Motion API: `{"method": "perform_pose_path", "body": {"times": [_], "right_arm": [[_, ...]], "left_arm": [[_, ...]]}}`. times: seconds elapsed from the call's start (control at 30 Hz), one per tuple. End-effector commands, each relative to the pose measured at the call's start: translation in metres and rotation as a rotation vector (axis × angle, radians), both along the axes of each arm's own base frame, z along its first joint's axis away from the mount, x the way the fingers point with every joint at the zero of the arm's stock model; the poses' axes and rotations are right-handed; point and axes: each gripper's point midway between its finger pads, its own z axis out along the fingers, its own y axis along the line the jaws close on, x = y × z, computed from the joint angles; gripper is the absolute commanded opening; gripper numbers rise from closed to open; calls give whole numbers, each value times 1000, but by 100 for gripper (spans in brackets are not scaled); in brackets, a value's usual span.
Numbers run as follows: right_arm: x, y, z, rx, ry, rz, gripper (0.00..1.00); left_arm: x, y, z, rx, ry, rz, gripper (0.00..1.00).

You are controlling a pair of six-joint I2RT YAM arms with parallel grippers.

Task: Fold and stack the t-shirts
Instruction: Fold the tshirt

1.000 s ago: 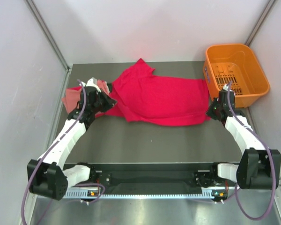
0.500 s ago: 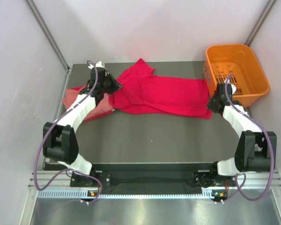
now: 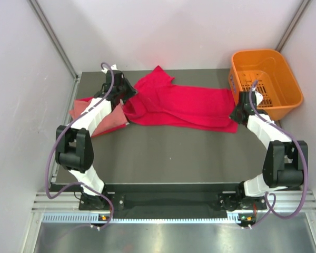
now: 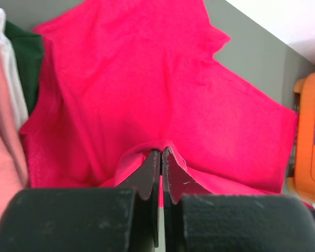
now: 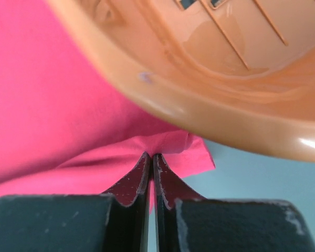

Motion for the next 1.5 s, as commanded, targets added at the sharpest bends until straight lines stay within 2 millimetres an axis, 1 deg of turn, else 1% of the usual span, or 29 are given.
{"method": "perform_pose_path", "body": {"times": [0.0, 0.07, 0.27, 0.43, 0.47, 0.6, 0.63, 0.67, 0.7, 0.73, 0.77, 0.8, 0.83, 0.87, 0.9, 0.93, 0.97, 1.0, 1.03, 1.07, 1.1, 1.13, 1.2, 1.23, 1.3, 1.33, 1.37, 1.4, 1.47], "right_arm": [[14, -5, 22, 10, -76, -99, 2], [9, -9, 18, 36, -64, -177, 1], [4, -7, 16, 142, -80, -321, 2], [11, -4, 28, 235, -152, -406, 2], [15, -5, 31, 247, -174, -419, 1], [32, -1, 43, 306, -243, -456, 1], [36, 1, 40, 312, -238, -457, 1], [44, 3, 48, 320, -263, -452, 3], [49, 5, 51, 323, -279, -442, 9], [58, 13, 56, 326, -306, -403, 36], [61, 17, 59, 326, -316, -384, 53], [63, 21, 61, 320, -326, -367, 65], [61, 23, 65, 289, -337, -344, 72], [59, 25, 67, 273, -343, -336, 72], [55, 26, 77, 268, -374, -319, 73], [50, 26, 73, 247, -393, -298, 73], [46, 24, 75, 239, -411, -289, 72], [41, 23, 85, 221, -443, -268, 70], [32, 21, 76, 202, -436, -268, 70], [27, 19, 75, 186, -439, -263, 70], [20, 17, 79, 177, -452, -255, 70], [14, 15, 72, 155, -456, -239, 70], [4, 14, 73, 132, -471, -214, 70], [0, 17, 64, 130, -466, -180, 70], [-7, 21, 61, 117, -469, -126, 69], [-12, 23, 51, 124, -454, -110, 68], [-15, 24, 46, 129, -446, -109, 68], [-18, 25, 41, 142, -440, -112, 67], [-25, 30, 26, 168, -423, -100, 63]], "left_arm": [[7, 15, 28, 0, -85, 50, 0], [2, 21, 26, -8, -84, 67, 0], [2, 29, 23, -16, -81, 91, 0], [7, 37, 19, -22, -82, 122, 0], [12, 37, 21, -27, -103, 126, 0], [31, 38, 17, -41, -108, 140, 0], [38, 38, 10, -45, -98, 144, 0], [46, 38, 18, -51, -123, 144, 0], [51, 37, 18, -51, -127, 146, 0], [61, 37, 19, -53, -135, 145, 0], [67, 36, 20, -56, -142, 142, 0], [72, 36, 21, -55, -150, 132, 0], [80, 32, 18, -46, -154, 107, 0], [88, 27, 25, -54, -190, 78, 14], [90, 18, 26, -67, -191, 18, 34], [99, 13, 30, -57, -204, -10, 51], [97, 12, 24, -53, -168, -18, 60], [95, 11, 26, -52, -166, -28, 63], [92, 11, 25, -46, -166, -35, 65], [88, 12, 26, -42, -167, -32, 75], [84, 12, 29, -36, -172, -33, 78], [75, 16, 31, -22, -171, -28, 80], [65, 20, 32, -4, -158, -20, 86], [54, 24, 34, 16, -145, -13, 87], [42, 28, 35, 43, -137, -4, 87], [31, 32, 42, 72, -143, 12, 87], [24, 35, 40, 91, -127, 22, 88], [15, 39, 52, 103, -144, 38, 88], [4, 50, 49, 135, -125, 79, 88]]}}
